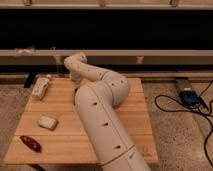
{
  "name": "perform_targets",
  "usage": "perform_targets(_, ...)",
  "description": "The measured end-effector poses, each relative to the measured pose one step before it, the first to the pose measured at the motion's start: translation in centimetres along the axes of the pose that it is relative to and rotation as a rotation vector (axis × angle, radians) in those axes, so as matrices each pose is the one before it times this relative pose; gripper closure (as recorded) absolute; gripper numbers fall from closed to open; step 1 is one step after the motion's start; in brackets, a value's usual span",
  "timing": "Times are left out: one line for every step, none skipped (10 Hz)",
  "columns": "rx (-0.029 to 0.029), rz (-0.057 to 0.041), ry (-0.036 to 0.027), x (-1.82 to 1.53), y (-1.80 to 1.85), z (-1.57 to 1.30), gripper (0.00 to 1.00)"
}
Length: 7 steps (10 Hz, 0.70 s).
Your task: Push the eraser across the table
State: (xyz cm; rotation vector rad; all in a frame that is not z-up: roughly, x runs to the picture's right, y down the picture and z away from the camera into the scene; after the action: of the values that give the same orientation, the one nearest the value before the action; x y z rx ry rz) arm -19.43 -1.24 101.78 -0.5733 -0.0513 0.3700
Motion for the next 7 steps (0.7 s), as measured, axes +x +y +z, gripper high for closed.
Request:
perform_targets(-0.00882,-0.007,0.00271,0.174,0.697,-0.136,1.0)
perform_targets(-0.01002,-0.00802,0.00364,0.098,0.739,-0.027,1.0)
perform_targets(-0.01286,-0.01185,0.00532,0.043,0.948,0.049,1.0)
perform_targets(-0.01208,-0.00598,0.00371,0.179,0.779,0.128,1.0)
perform_targets(-0.0047,-0.00542,0.00445,0.252,0.472,0.123,1.0)
perform_targets(-0.00616,-0.00441,0.00154,0.233,0.668,0.106,1.0)
perform_targets(-0.00522,-0.00169,0.00165,0.4,0.677,0.103,1.0)
